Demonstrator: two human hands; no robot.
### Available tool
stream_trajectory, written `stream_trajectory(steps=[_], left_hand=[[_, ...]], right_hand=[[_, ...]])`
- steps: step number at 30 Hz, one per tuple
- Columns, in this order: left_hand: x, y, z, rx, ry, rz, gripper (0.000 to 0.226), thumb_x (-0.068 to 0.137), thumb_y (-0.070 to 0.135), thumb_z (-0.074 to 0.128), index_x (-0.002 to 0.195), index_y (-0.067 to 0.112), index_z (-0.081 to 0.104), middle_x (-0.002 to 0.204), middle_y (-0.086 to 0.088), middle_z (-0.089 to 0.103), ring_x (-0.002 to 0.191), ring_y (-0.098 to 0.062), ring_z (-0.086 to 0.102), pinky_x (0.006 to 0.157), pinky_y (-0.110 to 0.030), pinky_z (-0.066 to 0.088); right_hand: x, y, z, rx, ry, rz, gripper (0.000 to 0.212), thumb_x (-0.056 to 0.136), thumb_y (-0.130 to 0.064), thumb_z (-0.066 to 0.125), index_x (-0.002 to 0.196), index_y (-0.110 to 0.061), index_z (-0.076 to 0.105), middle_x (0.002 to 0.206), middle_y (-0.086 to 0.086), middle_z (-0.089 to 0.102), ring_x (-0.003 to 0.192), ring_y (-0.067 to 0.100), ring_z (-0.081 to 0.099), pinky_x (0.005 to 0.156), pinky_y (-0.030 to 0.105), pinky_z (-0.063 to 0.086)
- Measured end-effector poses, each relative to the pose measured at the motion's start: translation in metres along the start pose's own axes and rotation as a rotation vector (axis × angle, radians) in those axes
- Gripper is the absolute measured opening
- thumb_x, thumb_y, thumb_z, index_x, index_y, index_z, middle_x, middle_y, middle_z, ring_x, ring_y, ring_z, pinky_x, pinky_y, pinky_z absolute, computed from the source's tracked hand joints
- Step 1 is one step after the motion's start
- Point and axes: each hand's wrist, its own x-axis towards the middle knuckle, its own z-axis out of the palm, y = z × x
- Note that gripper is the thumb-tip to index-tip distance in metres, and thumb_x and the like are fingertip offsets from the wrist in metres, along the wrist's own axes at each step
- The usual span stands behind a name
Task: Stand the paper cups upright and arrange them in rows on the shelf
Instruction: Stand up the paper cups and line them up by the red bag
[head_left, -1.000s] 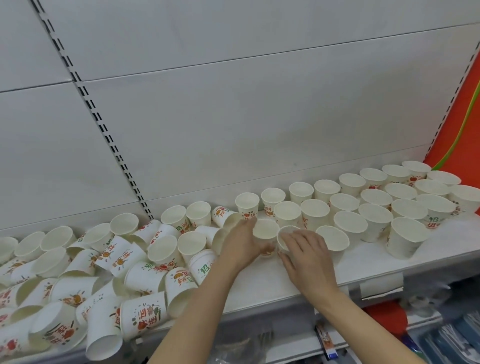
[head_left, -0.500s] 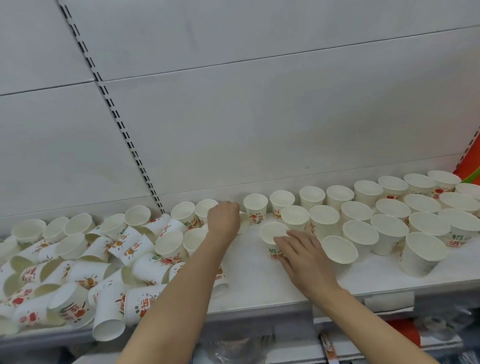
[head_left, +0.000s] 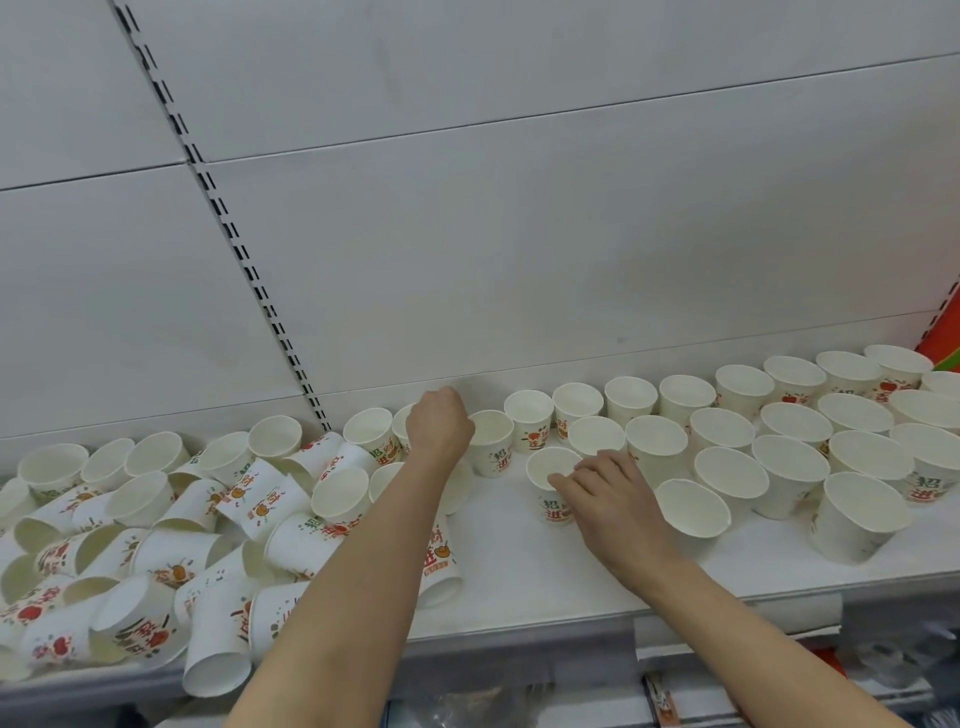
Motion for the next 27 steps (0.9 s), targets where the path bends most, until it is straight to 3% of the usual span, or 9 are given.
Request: stream_trajectory(steps=[3,6,10,14,19,23,27], left_hand=[[-0.010,-0.007,-0.010,-0.124,-0.007,0.028,0.012,0.079,0.020,0.063,0.080,0.013,0.073,0.081,-0.004,0.071,0.077,-0.025,0.066,0.060,-0.032,0.050],[-0.031,-0.026,-0.028,-0.185,0.037,0.077,0.015,0.083,0.024,0.066,0.095,0.022,0.076,0.092,0.005,0.073,0.087,-0.019,0.066,0.071,-0.032,0.054],[-0.066,-0.066,-0.051,-0.104,0.048,0.126,0.025,0.085,0.022,0.065,0.108,0.028,0.073,0.104,0.007,0.070,0.096,-0.013,0.062,0.078,-0.029,0.050],[-0.089,-0.099,-0.059,-0.094,-0.022,0.159,0.030,0.081,0.029,0.070,0.112,0.029,0.070,0.115,0.005,0.066,0.108,-0.017,0.057,0.091,-0.036,0.047],[-0.097,-0.108,-0.053,-0.038,0.016,0.287,0.028,0.077,0.056,0.068,0.092,0.033,0.074,0.101,0.014,0.068,0.097,-0.014,0.055,0.086,-0.034,0.042],[-0.094,-0.112,-0.051,0.065,0.066,0.448,0.017,0.082,0.044,0.065,0.086,0.030,0.074,0.103,0.015,0.069,0.100,-0.014,0.051,0.083,-0.028,0.030],[-0.090,-0.133,-0.054,0.064,0.188,0.559,0.005,0.079,0.032,0.073,0.080,0.028,0.074,0.094,0.013,0.070,0.093,-0.017,0.056,0.079,-0.032,0.040]], right_hand=[[0.003,0.000,0.001,-0.020,-0.020,-0.008,0.021,0.072,-0.002,0.063,0.090,-0.013,0.068,0.079,0.004,0.063,0.078,0.029,0.058,0.090,0.037,0.036],[0.006,-0.003,-0.001,0.008,-0.006,-0.001,0.016,0.072,-0.005,0.073,0.084,-0.013,0.067,0.080,0.002,0.064,0.079,0.028,0.057,0.089,0.036,0.037],[0.018,-0.025,-0.009,0.084,0.112,-0.051,0.008,0.081,-0.013,0.066,0.088,-0.011,0.069,0.088,0.002,0.068,0.086,0.028,0.060,0.088,0.037,0.039],[0.033,-0.058,-0.002,0.162,0.086,-0.063,0.009,0.082,-0.020,0.065,0.087,-0.014,0.071,0.086,-0.001,0.069,0.085,0.026,0.059,0.083,0.035,0.039],[0.059,-0.100,0.020,0.255,-0.126,0.259,0.009,0.082,-0.024,0.070,0.073,-0.021,0.070,0.069,-0.005,0.064,0.076,0.022,0.053,0.069,0.032,0.038],[0.082,-0.117,0.030,0.265,-0.241,0.509,0.022,0.086,-0.035,0.060,0.069,-0.024,0.070,0.065,-0.003,0.061,0.073,0.020,0.054,0.062,0.028,0.030],[0.096,-0.137,0.039,0.245,-0.286,0.717,0.036,0.085,-0.048,0.057,0.063,-0.021,0.069,0.061,-0.003,0.062,0.066,0.018,0.054,0.058,0.029,0.041]])
